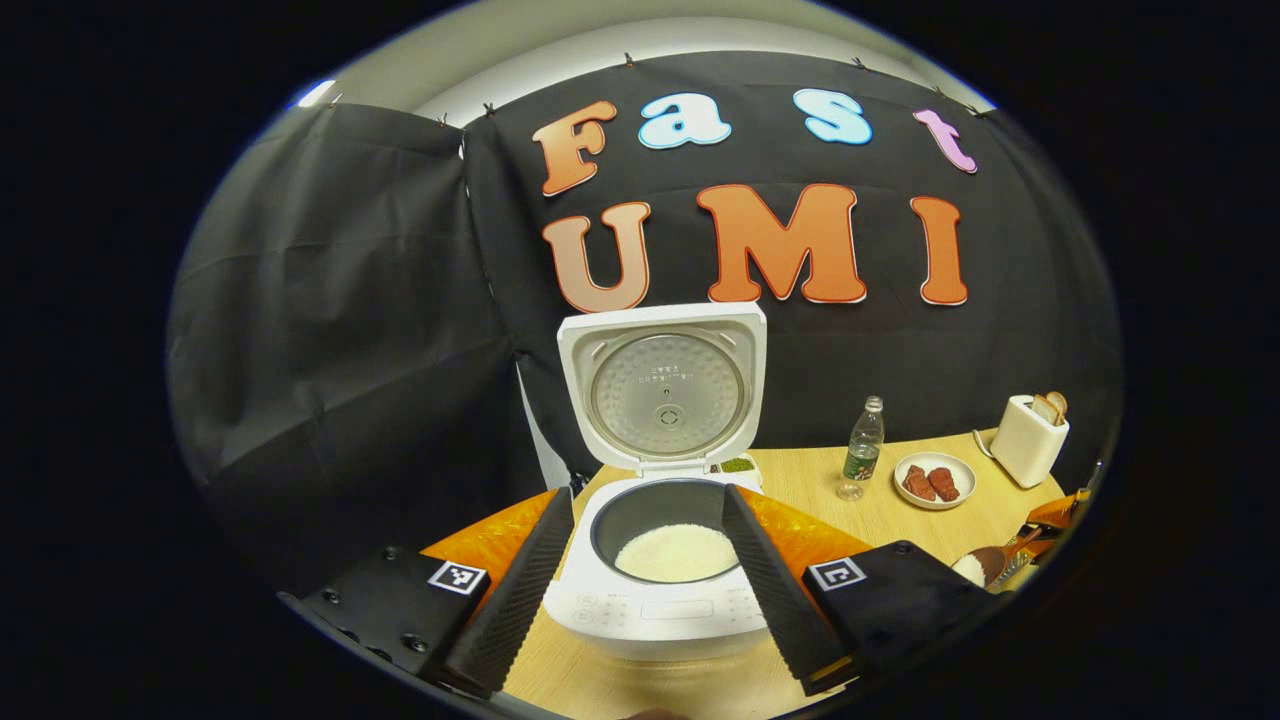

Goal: Close the left gripper, press the button to open the rice cooker; take a wooden spoon from the chopstick holder with the right hand, scoop a spoonful of rice and pour it into the rice cooker, then put the wooden spoon back into the chopstick holder.

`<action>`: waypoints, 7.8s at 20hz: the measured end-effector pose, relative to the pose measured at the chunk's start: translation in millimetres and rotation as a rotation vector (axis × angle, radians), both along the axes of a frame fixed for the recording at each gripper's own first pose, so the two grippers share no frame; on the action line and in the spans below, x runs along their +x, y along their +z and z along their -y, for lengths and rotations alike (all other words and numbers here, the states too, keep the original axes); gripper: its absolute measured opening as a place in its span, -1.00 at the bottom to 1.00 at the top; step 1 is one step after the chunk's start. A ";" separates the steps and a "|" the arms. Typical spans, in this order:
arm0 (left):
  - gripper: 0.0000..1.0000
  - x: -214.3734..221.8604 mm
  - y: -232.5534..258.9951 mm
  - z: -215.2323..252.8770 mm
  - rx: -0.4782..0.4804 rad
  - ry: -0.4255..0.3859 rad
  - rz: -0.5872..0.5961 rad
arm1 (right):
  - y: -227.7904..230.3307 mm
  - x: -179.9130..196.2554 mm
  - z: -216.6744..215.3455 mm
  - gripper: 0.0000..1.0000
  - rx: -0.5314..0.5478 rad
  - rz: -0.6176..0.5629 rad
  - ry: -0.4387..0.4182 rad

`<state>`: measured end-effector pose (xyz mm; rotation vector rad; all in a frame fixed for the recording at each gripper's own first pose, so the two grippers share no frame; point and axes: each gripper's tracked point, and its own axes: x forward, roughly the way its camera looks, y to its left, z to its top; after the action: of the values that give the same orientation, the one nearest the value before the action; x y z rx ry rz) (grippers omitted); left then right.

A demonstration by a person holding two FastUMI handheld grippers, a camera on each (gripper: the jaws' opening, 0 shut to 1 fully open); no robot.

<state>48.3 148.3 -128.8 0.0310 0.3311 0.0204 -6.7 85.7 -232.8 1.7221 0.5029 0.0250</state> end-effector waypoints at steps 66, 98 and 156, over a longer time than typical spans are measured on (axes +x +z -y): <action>0.93 -80.0 -13.7 -174.9 0.032 0.334 0.029 | 141.0 232.4 -333.0 -0.74 -1.501 0.722 0.529; 0.93 -81.6 26.0 -42.5 0.060 0.165 0.070 | 159.0 142.0 -94.6 -0.75 -1.064 0.508 0.359; 0.96 203.0 80.4 -6.5 -0.155 0.069 0.036 | 151.3 10.6 165.2 0.88 -1.451 0.000 0.004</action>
<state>251.4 154.8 -48.4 -0.1340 0.2966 0.0639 3.9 -79.5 -81.5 0.2970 0.3490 -0.2753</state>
